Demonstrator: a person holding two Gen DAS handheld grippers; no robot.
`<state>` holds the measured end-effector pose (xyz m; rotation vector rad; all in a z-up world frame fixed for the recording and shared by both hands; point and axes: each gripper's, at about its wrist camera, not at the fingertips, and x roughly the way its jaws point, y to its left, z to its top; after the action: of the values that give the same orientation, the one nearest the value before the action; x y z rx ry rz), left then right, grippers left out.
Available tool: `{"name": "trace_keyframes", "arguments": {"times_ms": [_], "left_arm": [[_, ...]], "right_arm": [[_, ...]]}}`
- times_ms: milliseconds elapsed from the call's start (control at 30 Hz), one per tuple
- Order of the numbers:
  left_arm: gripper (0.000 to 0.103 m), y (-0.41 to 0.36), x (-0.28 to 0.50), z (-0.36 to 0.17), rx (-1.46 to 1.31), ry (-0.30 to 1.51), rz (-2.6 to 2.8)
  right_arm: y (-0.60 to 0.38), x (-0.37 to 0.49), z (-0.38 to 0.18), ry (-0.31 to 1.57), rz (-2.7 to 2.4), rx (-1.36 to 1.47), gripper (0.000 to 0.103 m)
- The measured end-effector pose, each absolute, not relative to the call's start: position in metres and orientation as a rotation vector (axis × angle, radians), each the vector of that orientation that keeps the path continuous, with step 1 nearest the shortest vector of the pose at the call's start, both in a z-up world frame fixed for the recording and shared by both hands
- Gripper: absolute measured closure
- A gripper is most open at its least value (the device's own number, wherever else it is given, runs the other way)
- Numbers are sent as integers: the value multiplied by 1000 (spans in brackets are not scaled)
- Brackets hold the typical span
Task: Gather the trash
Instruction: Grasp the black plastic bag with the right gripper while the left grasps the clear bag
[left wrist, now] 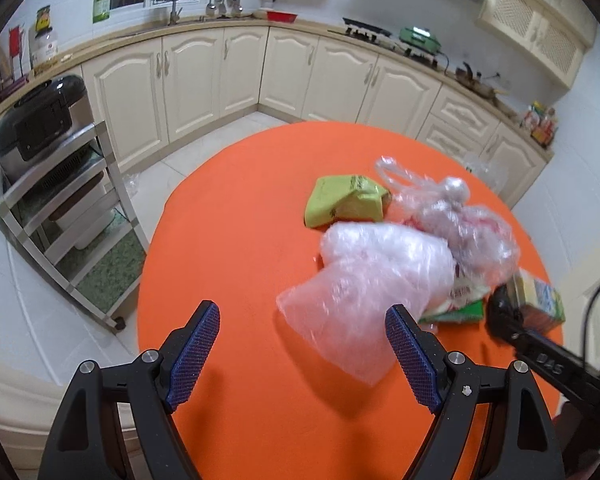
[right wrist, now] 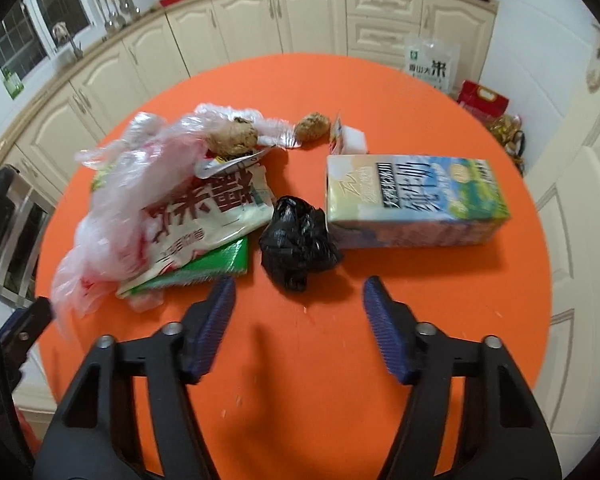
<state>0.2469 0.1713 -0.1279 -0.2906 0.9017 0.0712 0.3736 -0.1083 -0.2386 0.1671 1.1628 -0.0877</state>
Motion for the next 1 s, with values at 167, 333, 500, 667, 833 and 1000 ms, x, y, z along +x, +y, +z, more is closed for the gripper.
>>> {"name": "trace_keyframes", "arguments": {"times_ms": [167, 333, 500, 667, 833, 1000], "left_arm": [[22, 172, 259, -132, -307, 893, 29], [22, 163, 272, -133, -336, 887, 2], [22, 149, 294, -140, -316, 908, -52], [22, 147, 319, -155, -331, 945, -77], [27, 156, 337, -164, -342, 940, -68], [38, 155, 337, -168, -288, 926, -83]], "right_arm": [[-108, 394, -251, 1179, -82, 149, 63], [-108, 391, -251, 1166, -37, 149, 69], [-117, 386, -244, 1145, 6, 186, 69], [-117, 382, -239, 1129, 36, 185, 69], [-112, 389, -246, 1147, 58, 182, 69], [-110, 393, -249, 1156, 51, 190, 69]]}}
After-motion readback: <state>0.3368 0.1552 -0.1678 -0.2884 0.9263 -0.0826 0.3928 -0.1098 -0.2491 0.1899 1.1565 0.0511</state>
